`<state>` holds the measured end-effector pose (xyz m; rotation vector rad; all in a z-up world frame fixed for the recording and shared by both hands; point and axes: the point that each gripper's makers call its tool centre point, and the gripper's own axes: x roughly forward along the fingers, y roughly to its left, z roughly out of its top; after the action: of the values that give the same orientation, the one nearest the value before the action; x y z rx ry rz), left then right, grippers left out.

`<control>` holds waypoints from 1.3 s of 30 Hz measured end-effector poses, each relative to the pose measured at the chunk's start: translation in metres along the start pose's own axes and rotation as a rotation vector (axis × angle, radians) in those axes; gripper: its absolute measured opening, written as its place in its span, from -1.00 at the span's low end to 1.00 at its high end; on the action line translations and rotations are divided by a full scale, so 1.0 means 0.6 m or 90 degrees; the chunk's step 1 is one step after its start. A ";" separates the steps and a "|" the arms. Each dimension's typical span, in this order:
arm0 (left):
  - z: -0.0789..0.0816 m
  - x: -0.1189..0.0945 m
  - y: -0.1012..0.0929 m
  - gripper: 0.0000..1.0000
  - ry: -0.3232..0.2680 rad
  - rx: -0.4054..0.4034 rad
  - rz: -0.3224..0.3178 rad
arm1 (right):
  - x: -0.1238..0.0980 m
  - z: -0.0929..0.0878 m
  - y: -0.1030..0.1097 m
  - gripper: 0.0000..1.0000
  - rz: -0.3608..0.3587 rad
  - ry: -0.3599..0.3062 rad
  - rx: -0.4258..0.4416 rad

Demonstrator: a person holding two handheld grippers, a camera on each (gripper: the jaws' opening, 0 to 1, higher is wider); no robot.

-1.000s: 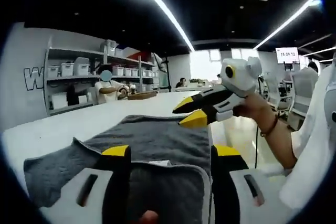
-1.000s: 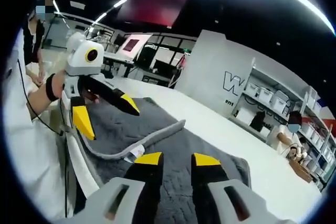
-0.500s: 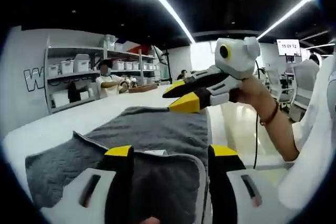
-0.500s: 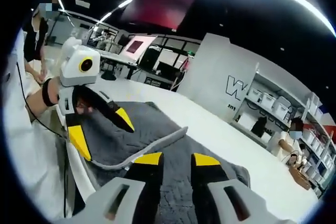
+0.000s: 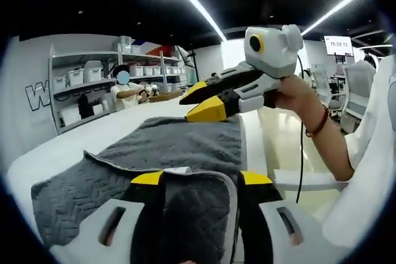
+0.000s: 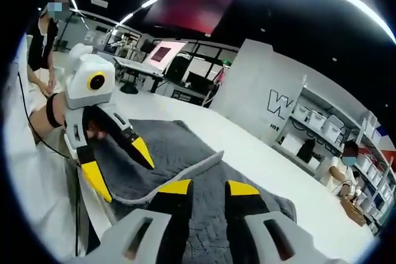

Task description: Open the folded towel by lifting each exposed corner and separating the folded layers until the towel lies flat within the target outline without major curled edges

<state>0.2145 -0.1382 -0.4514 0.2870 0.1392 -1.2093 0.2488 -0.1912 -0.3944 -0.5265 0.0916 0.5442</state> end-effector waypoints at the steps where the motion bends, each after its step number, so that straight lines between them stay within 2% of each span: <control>1: 0.000 0.001 -0.002 -0.12 0.001 -0.002 -0.003 | 0.000 0.000 0.000 -0.70 0.000 0.001 -0.001; 4: -0.001 0.005 -0.009 -0.12 0.003 0.004 -0.011 | 0.001 0.000 -0.001 -0.70 -0.002 0.002 -0.001; 10: -0.011 0.010 -0.007 -0.12 0.023 0.010 -0.002 | 0.004 0.002 0.000 -0.70 -0.001 0.001 -0.003; 12: -0.015 0.011 -0.006 -0.11 0.033 0.027 0.004 | 0.005 0.003 0.000 -0.70 0.000 -0.001 0.000; 16: -0.017 0.012 -0.002 -0.11 0.034 0.014 0.006 | 0.008 0.003 0.001 -0.70 0.001 0.001 -0.001; 21: -0.026 0.017 -0.001 -0.09 0.052 0.035 0.015 | 0.010 0.004 0.003 -0.70 0.003 0.000 0.000; 33: -0.022 0.017 -0.008 -0.09 0.052 0.048 0.011 | 0.015 0.012 0.006 -0.70 0.007 -0.004 -0.002; 35: -0.026 0.019 0.000 -0.10 0.056 0.040 0.028 | 0.014 0.012 0.007 -0.71 0.007 -0.004 -0.002; 39: -0.025 0.017 0.000 -0.08 0.056 0.046 0.033 | 0.013 0.013 0.007 -0.71 0.007 -0.006 -0.001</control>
<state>0.2186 -0.1429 -0.4685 0.4047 0.1629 -1.1522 0.2531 -0.1807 -0.3914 -0.5247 0.0846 0.5569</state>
